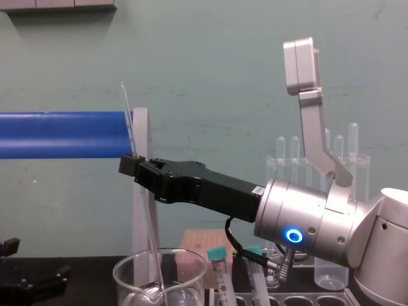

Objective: Hold the thermometer with one hand and immerse one end into the beaker, then reinsert it into the test tube rack.

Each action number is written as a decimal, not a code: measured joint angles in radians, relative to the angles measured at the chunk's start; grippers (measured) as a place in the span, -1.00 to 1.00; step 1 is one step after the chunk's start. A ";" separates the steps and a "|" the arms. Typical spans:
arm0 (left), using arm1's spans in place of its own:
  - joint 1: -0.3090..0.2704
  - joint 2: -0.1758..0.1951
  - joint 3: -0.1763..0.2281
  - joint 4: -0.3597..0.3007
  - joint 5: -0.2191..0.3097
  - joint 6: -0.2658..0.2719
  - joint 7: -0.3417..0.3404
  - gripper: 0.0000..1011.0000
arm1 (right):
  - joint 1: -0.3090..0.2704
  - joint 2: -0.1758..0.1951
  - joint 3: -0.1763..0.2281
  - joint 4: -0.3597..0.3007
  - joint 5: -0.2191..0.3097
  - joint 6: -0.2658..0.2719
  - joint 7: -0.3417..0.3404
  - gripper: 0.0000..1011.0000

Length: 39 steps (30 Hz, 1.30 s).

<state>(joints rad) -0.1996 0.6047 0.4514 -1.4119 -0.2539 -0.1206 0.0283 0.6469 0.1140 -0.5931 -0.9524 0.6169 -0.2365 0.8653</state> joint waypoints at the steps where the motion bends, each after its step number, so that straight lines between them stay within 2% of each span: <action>1: 0.000 0.000 0.000 0.000 0.000 0.000 0.000 0.99 | 0.000 0.000 0.000 0.000 0.000 0.000 0.000 -0.89; 39: 0.000 0.000 0.000 0.000 0.000 0.000 0.000 0.99 | -0.008 0.010 0.001 -0.027 0.001 0.015 -0.012 -0.89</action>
<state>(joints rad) -0.1995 0.6047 0.4514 -1.4120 -0.2539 -0.1205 0.0283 0.6393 0.1236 -0.5918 -0.9797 0.6180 -0.2210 0.8531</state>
